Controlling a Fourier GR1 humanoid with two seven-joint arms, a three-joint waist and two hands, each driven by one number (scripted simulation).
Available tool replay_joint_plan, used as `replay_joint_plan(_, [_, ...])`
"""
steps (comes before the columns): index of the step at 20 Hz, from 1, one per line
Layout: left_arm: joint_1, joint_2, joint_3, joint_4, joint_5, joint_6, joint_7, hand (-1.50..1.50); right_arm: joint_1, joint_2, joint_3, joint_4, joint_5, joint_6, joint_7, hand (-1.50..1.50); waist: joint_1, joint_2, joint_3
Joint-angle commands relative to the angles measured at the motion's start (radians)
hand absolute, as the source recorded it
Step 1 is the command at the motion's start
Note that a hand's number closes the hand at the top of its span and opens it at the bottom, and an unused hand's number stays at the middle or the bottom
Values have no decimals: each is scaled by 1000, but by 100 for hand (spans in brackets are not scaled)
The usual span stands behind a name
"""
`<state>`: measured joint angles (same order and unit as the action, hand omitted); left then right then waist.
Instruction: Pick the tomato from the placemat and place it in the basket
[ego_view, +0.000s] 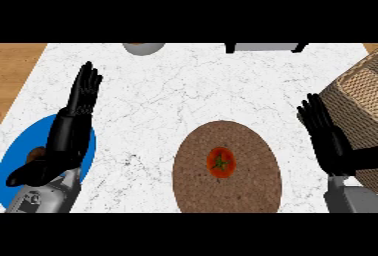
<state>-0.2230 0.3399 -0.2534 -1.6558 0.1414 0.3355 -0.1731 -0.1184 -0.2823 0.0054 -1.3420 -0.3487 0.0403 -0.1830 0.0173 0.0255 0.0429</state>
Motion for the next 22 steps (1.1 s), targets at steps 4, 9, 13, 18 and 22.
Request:
replay_joint_plan(4, [23,96,1,46,8,-99,100,0,10,73,59,-160,232,-295,-69,150,-27,-31,-45])
replay_joint_plan(9, [29,109,-41,90,43,-191,131,0,15,203,346,-240,528,-403,-265,150,-9,-27,-44])
replay_joint_plan(13, [36,107,-46,74,55,-212,130,0,0,277,444,-130,783,-753,-172,-150,-2,-29,-46])
replay_joint_plan(18, [43,120,-23,109,60,-218,128,0,40,281,498,-61,1004,-1003,87,-150,-29,-34,-53])
replay_joint_plan(22, [61,140,0,99,64,-212,138,0,88,282,418,-51,1215,-1034,228,-150,-62,-46,-58])
